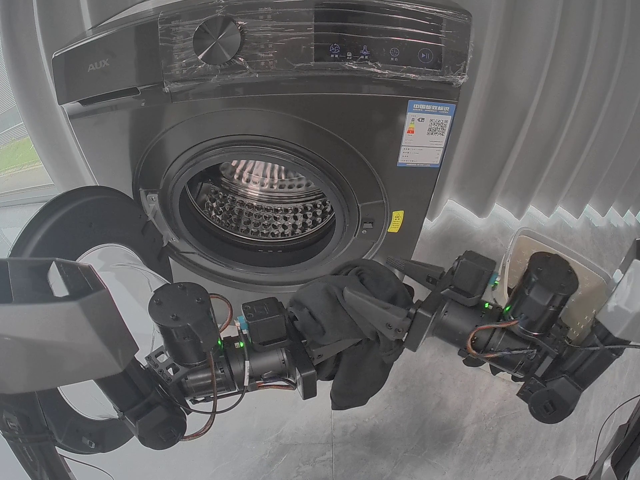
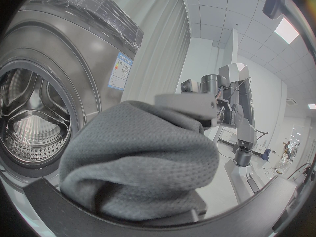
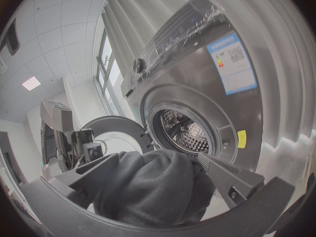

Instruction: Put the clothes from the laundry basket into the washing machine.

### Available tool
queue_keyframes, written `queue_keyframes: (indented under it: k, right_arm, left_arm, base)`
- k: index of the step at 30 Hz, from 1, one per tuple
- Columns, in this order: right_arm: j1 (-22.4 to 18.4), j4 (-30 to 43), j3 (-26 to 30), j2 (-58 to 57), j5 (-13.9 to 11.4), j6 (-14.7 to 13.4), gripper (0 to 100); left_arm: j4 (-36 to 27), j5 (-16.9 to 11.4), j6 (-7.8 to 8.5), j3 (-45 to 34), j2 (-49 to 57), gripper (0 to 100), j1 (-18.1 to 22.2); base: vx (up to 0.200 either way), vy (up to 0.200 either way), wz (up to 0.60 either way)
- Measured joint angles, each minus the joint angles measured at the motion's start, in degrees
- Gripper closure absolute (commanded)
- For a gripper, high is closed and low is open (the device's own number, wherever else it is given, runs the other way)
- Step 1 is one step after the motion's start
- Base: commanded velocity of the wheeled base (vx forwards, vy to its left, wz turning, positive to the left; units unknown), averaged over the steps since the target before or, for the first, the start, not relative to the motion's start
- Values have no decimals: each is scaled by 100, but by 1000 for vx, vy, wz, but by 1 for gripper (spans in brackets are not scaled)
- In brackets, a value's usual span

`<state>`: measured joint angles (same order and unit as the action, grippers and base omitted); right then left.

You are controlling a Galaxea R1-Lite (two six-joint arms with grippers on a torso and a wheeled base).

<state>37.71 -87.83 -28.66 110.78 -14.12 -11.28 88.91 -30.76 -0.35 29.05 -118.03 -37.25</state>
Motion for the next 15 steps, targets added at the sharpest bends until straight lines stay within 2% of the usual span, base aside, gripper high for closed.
queue_keyframes:
  k: [7,15]
  right_arm:
    - [-24,-22,-279,595,2,17,0]
    - [-98,-90,-343,813,2,4,0]
  left_arm:
    - [-20,2,6,-80,11,100,-84]
    - [-56,9,2,-83,91,100,-65]
  base:
    - [0,0,0]
    - [0,0,0]
